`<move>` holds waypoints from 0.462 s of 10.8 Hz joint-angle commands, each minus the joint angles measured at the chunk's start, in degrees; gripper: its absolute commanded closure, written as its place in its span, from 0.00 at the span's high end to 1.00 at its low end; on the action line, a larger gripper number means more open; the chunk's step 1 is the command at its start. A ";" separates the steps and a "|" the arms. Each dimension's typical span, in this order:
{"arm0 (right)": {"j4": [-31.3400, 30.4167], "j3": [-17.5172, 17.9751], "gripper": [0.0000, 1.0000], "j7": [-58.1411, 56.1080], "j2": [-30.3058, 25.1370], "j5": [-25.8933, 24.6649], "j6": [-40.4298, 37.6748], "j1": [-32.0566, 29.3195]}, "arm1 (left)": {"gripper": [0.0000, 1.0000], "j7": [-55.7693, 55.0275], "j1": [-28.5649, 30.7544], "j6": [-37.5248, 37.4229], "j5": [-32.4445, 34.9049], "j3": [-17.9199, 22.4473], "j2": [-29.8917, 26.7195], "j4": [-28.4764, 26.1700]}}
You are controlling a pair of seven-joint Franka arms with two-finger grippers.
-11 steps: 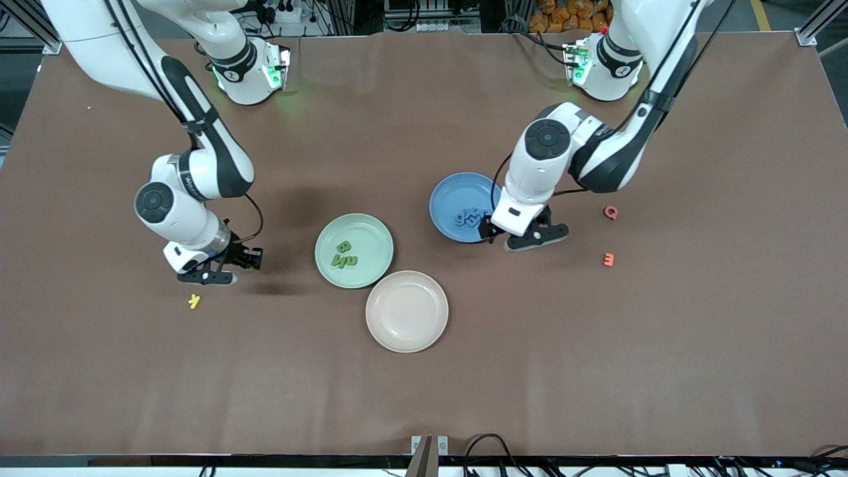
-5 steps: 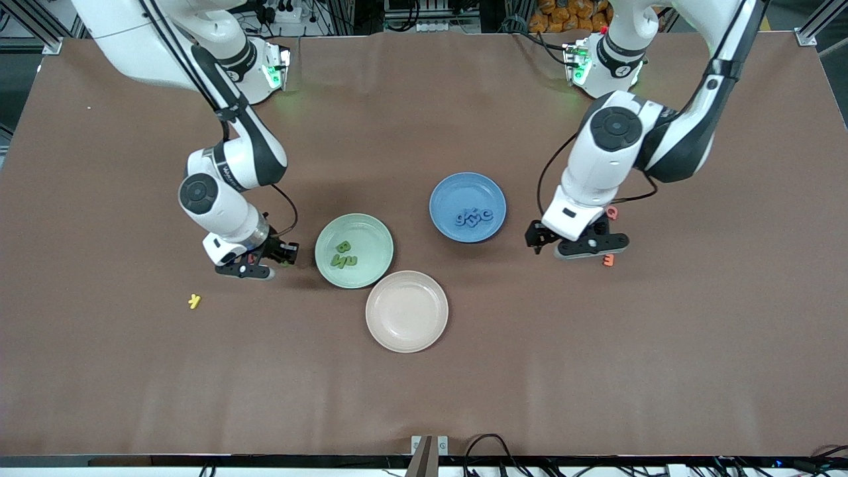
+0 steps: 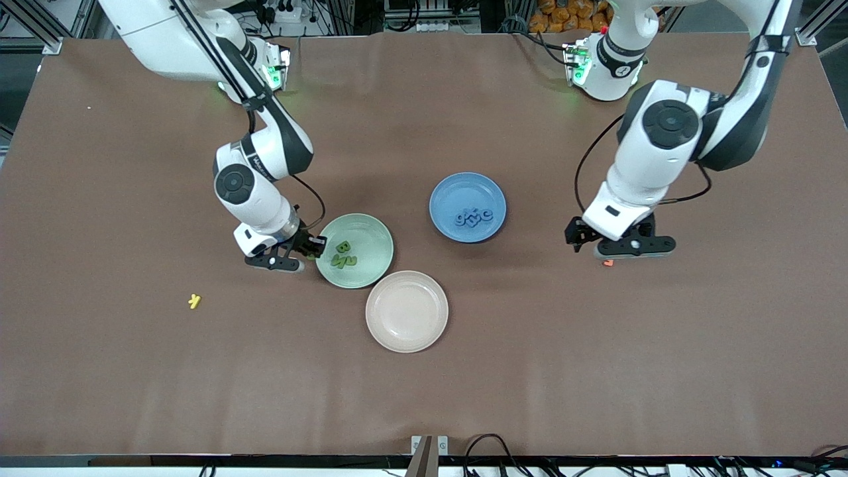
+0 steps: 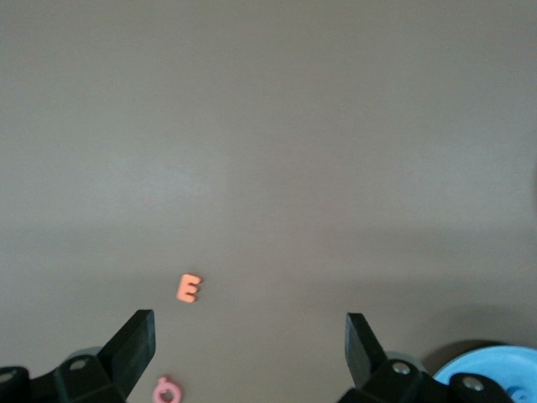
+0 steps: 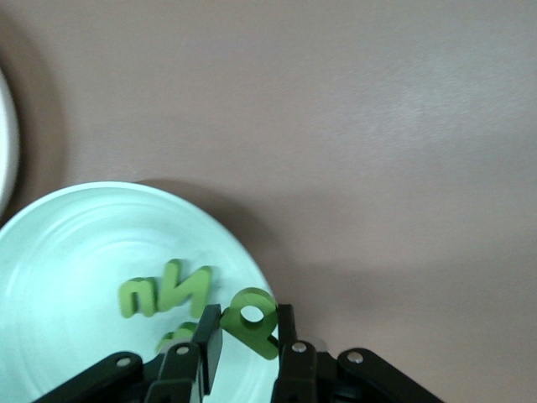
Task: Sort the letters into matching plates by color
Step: 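Drop the green p onto the green plate while the left gripper withdraws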
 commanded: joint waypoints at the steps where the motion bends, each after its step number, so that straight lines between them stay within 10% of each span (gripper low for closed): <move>1: 5.60 -0.08 0.28 6.32 3.02 0.18 -3.36 3.43 | 1.00 10.06 -0.08 -3.23 -7.45 4.92 -4.46 -0.45; 5: 9.13 -0.08 0.28 7.83 4.61 0.18 -8.65 5.02 | 1.00 11.04 0.09 -10.51 -7.90 5.63 -5.26 5.68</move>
